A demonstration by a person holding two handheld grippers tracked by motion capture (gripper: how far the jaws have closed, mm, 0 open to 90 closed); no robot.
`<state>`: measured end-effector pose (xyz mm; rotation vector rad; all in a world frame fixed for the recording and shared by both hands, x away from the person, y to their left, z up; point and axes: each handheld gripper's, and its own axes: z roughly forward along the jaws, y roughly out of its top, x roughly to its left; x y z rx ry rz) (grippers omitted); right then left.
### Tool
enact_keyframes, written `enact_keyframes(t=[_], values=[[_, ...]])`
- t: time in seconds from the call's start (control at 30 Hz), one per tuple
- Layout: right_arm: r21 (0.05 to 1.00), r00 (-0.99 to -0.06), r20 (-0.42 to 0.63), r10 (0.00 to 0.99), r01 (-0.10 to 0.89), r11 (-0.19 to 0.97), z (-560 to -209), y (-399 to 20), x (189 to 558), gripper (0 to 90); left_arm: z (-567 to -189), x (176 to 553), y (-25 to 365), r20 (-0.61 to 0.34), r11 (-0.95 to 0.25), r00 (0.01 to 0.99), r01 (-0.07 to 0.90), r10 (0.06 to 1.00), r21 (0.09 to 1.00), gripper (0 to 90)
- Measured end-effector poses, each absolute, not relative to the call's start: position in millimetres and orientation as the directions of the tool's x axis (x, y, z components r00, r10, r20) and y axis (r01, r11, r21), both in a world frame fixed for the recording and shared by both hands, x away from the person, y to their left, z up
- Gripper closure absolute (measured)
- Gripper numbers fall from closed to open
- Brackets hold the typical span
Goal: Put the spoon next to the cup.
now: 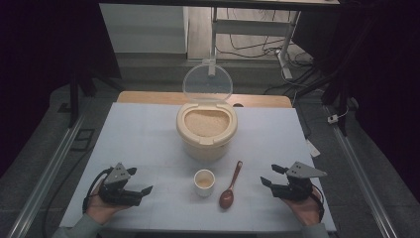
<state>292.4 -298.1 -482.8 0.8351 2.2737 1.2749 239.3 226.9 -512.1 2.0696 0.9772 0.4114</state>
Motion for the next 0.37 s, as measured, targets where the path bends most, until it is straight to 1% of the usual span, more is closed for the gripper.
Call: enact_keyframes(t=[0.37], values=[[0.863,-0.748,-0.059,0.661,0.295,0.411,-483.1,-296.5,291.5,36.2,-512.4,239.8,226.3,-0.039,-0.389,0.649,0.501,0.76,0.773,12.4]])
